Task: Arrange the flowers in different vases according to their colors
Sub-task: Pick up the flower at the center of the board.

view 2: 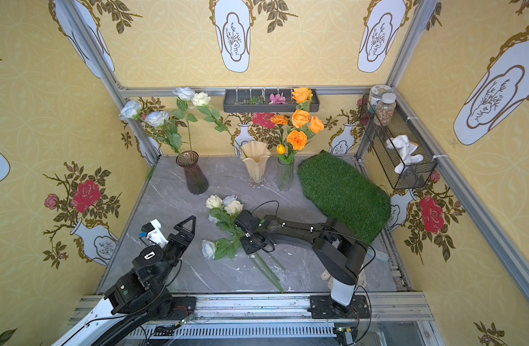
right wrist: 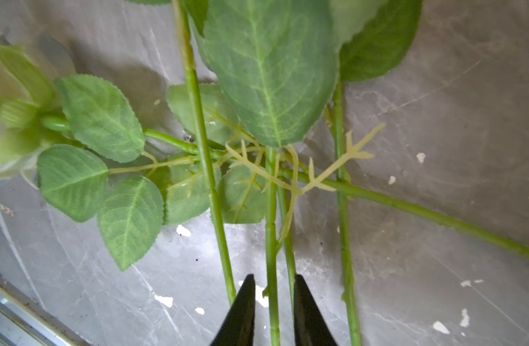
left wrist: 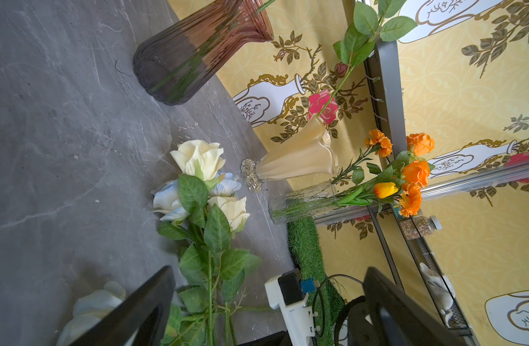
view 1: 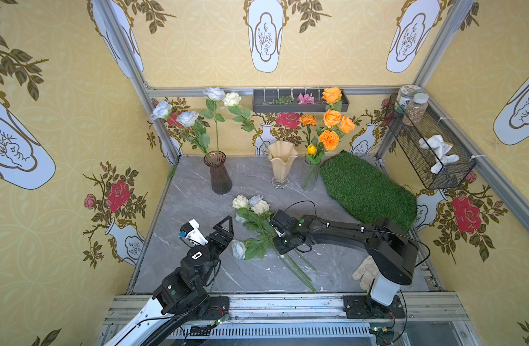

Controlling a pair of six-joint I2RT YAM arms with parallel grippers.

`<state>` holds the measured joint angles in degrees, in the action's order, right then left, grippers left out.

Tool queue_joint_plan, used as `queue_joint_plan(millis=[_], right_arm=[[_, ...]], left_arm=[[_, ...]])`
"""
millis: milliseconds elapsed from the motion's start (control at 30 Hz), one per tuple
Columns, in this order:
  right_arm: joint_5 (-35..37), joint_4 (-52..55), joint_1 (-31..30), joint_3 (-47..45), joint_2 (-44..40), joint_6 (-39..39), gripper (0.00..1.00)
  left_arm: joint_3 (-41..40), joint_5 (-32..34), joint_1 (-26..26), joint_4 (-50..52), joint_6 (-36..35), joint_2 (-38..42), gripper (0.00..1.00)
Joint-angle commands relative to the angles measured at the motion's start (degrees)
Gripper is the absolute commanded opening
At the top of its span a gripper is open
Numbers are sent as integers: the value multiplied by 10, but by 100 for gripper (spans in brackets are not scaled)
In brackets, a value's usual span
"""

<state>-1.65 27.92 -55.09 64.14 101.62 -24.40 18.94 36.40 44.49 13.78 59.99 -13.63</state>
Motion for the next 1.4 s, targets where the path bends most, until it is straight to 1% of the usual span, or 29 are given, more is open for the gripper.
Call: queue_joint_plan(millis=[0, 200, 233, 400, 667, 900, 1000, 1100, 1233, 1367], right_arm=[[4, -15, 0, 1, 9, -1, 24], [11, -14, 0, 2, 20, 9, 20], [15, -14, -1, 2, 19, 13, 18], [31, 1, 0, 7, 13, 37, 0], [66, 29, -5, 29, -34, 57, 0], [78, 30, 1, 52, -88, 51, 0], [81, 4, 10, 62, -109, 53, 0], [79, -45, 31, 73, -130, 57, 0], [77, -145, 73, 94, -151, 77, 0], [109, -260, 103, 116, -154, 121, 0]], left_arm=[[-4, 3, 0, 2, -3, 3, 100], [-3, 4, 0, 2, -2, -1, 100], [-3, 4, 0, 3, -2, -1, 100], [-3, 5, 0, 2, -1, -4, 100], [-2, 5, 0, 2, -1, -6, 100], [0, 3, 0, 2, 0, -10, 100], [1, 3, -1, 2, -2, -10, 100], [1, 3, 0, 2, -1, -12, 100], [1, 5, 0, -1, -1, -15, 100], [0, 7, 0, -6, -5, -18, 100]])
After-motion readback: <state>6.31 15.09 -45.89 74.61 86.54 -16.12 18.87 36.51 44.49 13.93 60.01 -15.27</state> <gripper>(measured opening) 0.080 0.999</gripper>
